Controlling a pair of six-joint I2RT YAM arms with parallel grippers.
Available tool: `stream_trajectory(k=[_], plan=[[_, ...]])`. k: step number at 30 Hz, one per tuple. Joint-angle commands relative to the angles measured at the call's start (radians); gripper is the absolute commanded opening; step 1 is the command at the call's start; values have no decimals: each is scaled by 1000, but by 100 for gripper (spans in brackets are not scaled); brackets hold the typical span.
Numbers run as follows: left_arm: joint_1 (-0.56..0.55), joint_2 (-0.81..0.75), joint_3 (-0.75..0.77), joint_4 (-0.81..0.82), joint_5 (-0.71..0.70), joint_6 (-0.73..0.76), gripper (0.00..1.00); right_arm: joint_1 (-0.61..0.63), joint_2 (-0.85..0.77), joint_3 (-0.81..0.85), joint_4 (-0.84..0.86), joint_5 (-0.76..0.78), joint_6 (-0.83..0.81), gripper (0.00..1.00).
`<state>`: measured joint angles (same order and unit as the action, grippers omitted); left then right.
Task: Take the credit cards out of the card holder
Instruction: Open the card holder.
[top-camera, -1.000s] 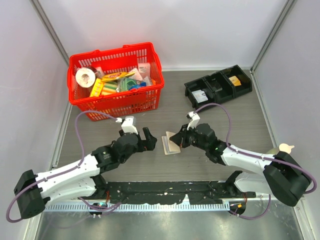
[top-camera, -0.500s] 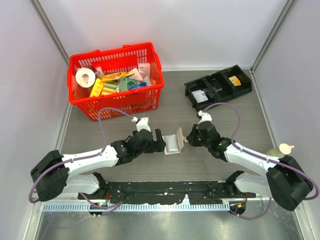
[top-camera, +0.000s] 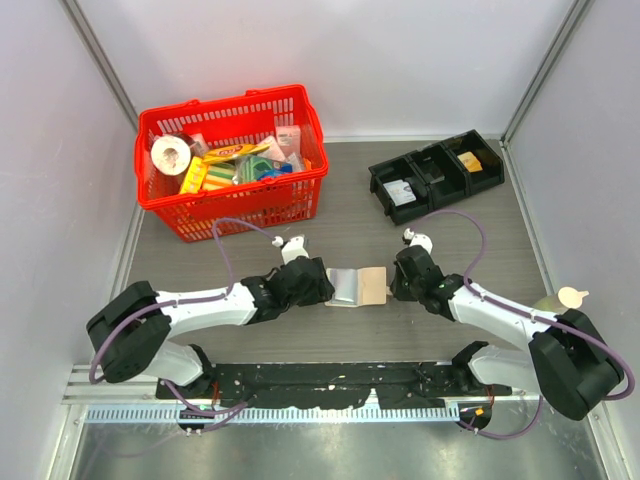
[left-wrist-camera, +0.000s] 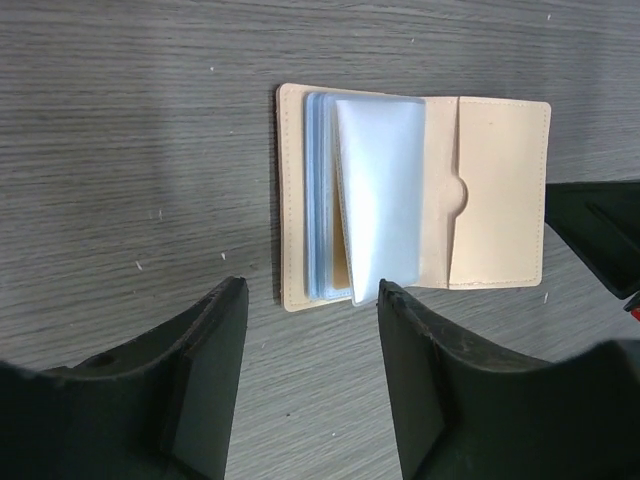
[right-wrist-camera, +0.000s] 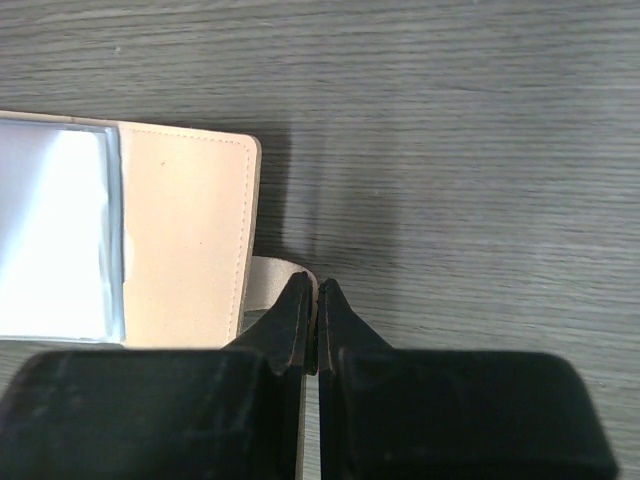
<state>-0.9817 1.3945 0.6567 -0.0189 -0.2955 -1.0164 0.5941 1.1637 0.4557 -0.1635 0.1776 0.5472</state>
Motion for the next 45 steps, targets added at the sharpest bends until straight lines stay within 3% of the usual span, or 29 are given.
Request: stream_trajectory(k=[1,26,35,45], plan=[[-2,11,34,51,-2,-45,54,-10,-25,31,-34,53,-16,1],[-2,162,142,96,133,-83,54,-10,-47,20,9,8,-24,1],[-2,129,141,-2,56,-96,58,-8,-45,21,10,8,-29,1],[-3,156,164,13,105,-88,55,-8,-45,21,16,2,-30,1]])
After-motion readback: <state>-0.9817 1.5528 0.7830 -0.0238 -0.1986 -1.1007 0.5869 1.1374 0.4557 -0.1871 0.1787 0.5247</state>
